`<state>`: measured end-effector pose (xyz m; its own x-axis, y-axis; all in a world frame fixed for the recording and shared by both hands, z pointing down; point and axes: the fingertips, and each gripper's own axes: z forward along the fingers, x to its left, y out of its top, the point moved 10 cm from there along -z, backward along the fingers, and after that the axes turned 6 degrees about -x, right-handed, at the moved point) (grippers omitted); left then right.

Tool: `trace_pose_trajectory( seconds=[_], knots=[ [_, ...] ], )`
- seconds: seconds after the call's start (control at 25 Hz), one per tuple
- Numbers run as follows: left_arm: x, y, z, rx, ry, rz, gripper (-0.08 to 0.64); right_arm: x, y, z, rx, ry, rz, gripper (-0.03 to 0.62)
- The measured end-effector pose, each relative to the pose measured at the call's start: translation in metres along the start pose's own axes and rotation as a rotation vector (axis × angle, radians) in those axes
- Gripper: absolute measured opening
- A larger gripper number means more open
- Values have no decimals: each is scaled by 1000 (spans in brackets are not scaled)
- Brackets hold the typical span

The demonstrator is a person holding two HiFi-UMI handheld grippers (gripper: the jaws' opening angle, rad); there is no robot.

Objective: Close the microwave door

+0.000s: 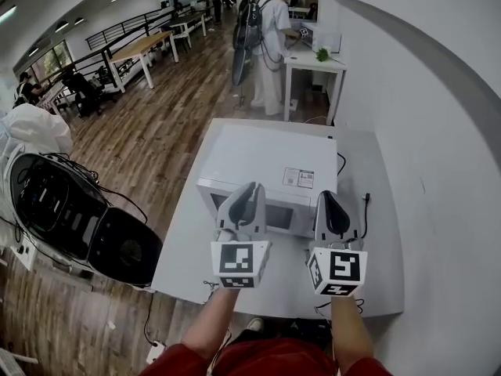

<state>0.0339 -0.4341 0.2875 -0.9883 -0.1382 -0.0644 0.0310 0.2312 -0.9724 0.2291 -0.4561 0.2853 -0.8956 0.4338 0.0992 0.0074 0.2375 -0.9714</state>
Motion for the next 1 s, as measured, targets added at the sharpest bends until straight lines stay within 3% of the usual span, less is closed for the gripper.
trace_pose_trajectory(
  seconds=[0.12,1.0],
  knots=[
    [2,5,-1,-8,-19,-12,28,4,4,1,-10,12,-5,26],
    [-6,-7,3,21,-34,-5,26,11,-1,2,4,32,-18,26]
  ],
)
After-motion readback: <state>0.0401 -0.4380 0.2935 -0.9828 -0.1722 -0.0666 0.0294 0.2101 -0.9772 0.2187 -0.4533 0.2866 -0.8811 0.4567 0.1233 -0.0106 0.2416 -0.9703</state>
